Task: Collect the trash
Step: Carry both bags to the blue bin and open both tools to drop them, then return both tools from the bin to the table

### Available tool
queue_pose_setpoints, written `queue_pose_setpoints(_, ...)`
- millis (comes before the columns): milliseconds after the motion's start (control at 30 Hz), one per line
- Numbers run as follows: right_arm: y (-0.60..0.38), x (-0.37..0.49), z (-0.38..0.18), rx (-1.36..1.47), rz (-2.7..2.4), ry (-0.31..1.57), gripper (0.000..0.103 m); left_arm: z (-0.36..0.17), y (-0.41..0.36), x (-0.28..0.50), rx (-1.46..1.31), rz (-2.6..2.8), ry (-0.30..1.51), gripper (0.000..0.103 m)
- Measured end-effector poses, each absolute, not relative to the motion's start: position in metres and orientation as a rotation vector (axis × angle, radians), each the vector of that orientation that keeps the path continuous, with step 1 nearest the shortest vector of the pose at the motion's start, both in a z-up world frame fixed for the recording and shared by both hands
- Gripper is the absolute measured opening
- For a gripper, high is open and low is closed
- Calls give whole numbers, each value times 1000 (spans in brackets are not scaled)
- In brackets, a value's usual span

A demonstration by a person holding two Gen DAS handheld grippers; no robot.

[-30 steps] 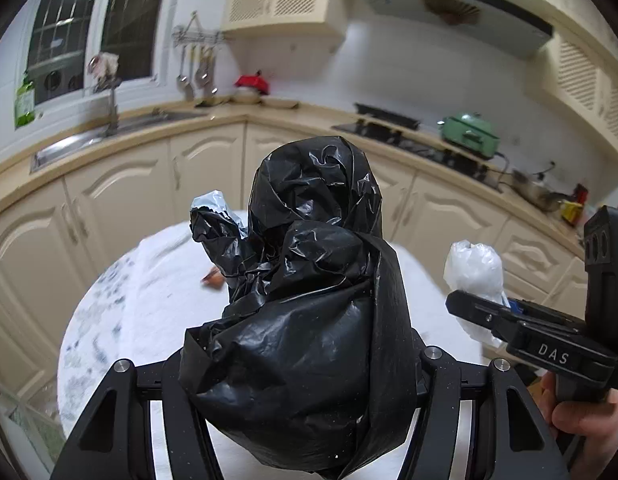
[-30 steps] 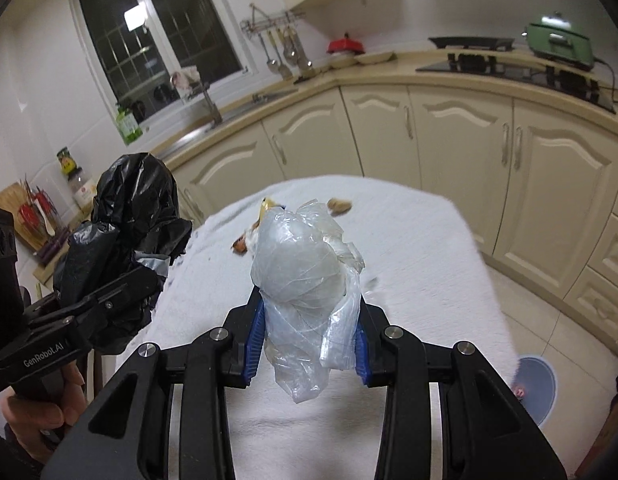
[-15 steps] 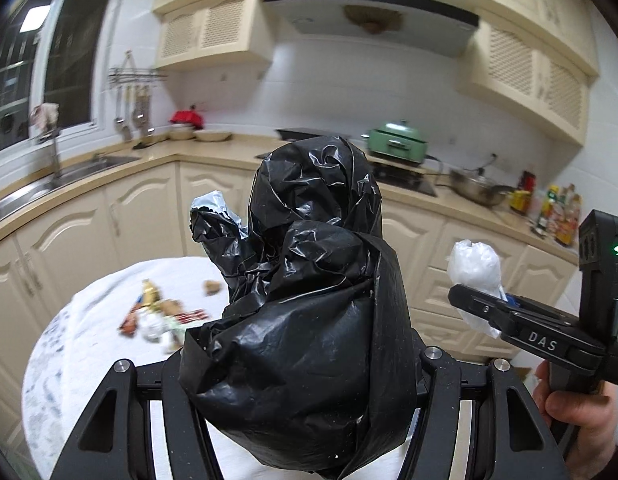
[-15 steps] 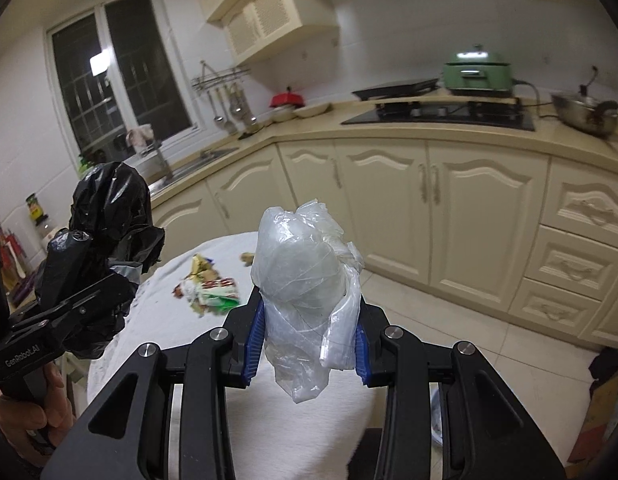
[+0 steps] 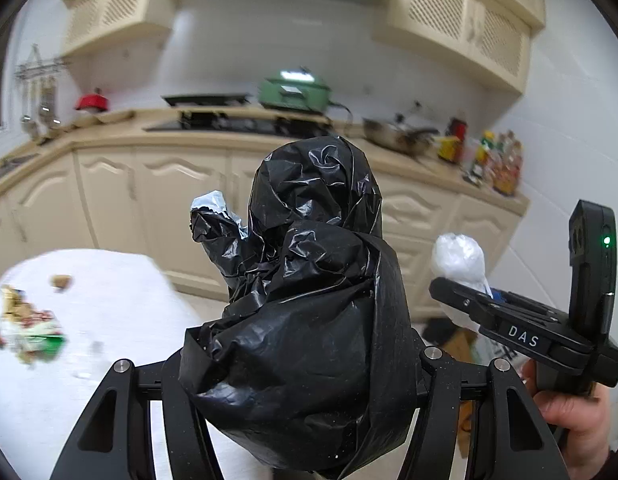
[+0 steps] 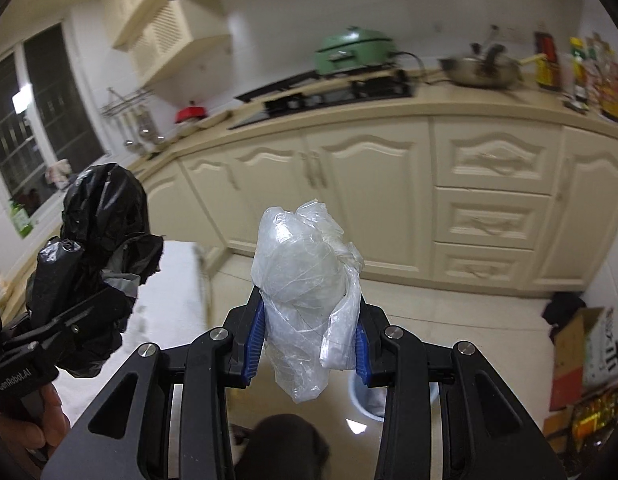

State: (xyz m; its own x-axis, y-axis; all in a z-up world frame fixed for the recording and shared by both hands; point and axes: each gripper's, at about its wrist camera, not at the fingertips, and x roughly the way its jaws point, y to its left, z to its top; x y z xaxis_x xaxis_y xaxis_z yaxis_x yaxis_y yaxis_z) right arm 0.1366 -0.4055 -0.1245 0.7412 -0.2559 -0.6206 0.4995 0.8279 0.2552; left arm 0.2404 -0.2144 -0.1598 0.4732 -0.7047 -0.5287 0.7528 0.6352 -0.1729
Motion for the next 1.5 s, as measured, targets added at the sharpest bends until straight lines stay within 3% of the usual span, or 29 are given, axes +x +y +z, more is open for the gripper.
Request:
queue_pose_setpoints(767,-536,156,-303,673,-502,884,40,-293,-436,352,239,-872,992,60)
queue_pose_setpoints(833,-542,157,-316,700,-506,902,44,-307,-455,360,274,-873,1034,64)
queue_pose_setpoints(900,-548,158,-326,717,-519,910,57,-316,-477,365,324,-844,1067,73)
queue_pose_setpoints(967,-555,157,-334,746,-522,909,68,-321,-490,368,360,-809,1062,100)
queue_pose_setpoints(1133,-561,143,-335,784,-565,882,94,-319,-504,373,362,-749,1042,102)
queue_pose_setpoints(1167,-561,139,-331,785,-580,870,103,-317,-504,372,359,-744,1038,102)
queue_pose_setpoints(1500,-552,113,-295,816,-635,805,103,-265,-457,317,327,-742,919,102)
